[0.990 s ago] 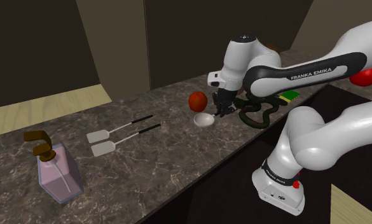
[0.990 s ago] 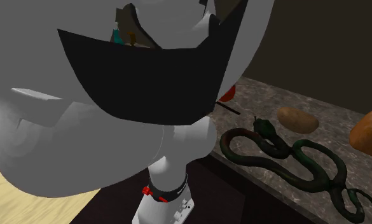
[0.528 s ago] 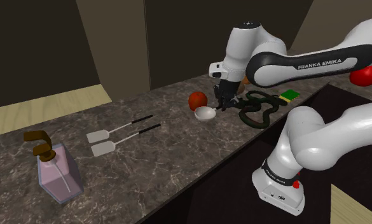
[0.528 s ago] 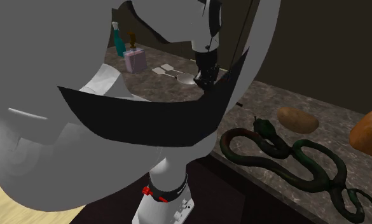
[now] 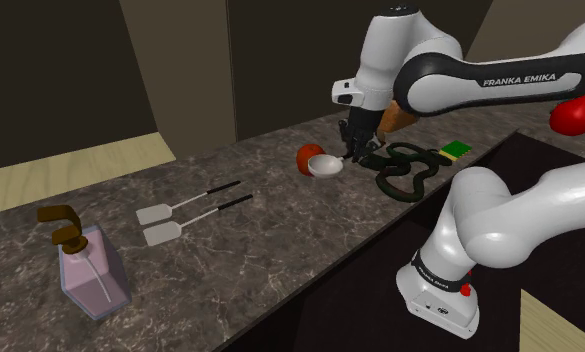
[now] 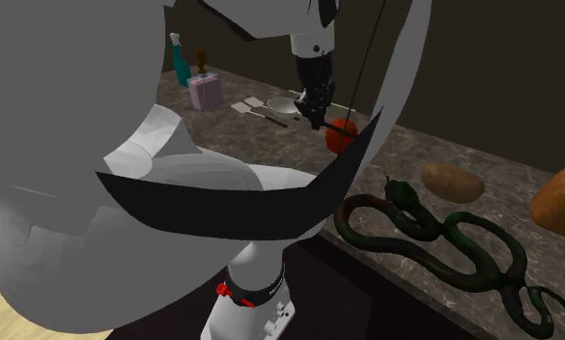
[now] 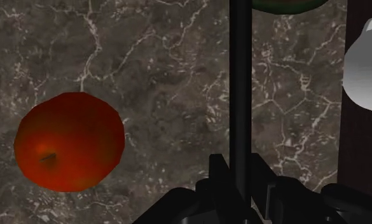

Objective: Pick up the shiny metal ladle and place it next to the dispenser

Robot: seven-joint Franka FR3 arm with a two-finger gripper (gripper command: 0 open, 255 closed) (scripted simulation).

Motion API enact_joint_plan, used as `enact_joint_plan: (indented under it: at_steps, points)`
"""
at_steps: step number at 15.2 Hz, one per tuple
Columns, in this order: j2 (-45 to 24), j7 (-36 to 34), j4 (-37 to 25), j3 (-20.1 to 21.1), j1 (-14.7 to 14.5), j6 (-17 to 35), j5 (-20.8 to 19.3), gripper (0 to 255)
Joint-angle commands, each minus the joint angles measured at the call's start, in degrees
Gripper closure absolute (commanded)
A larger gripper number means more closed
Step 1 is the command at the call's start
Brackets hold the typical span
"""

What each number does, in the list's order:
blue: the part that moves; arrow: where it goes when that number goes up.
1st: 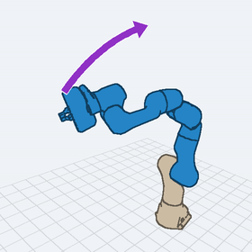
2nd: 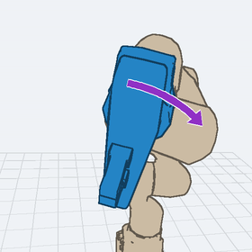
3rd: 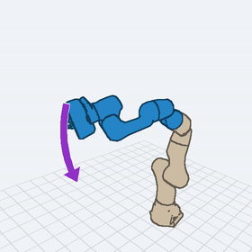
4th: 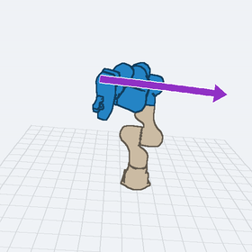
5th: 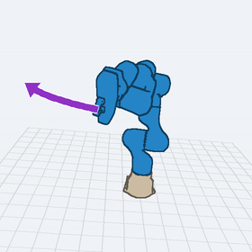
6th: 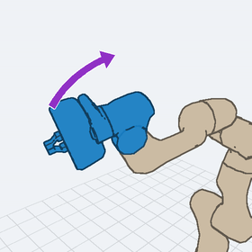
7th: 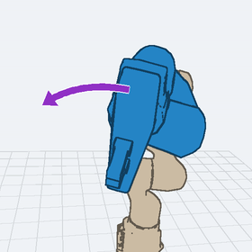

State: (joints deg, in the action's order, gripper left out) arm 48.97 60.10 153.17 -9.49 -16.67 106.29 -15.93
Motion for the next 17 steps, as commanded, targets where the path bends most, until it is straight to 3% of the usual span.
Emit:
enact_joint_plan:
  at_steps: [1, 17]
  points:
    - [0.1, 0.21, -1.35, 0.21, -0.1, -1.47, 0.26, 255]
    - [-1.25, 1.95, -14.32, 1.72, -0.68, -12.97, 1.98, 255]
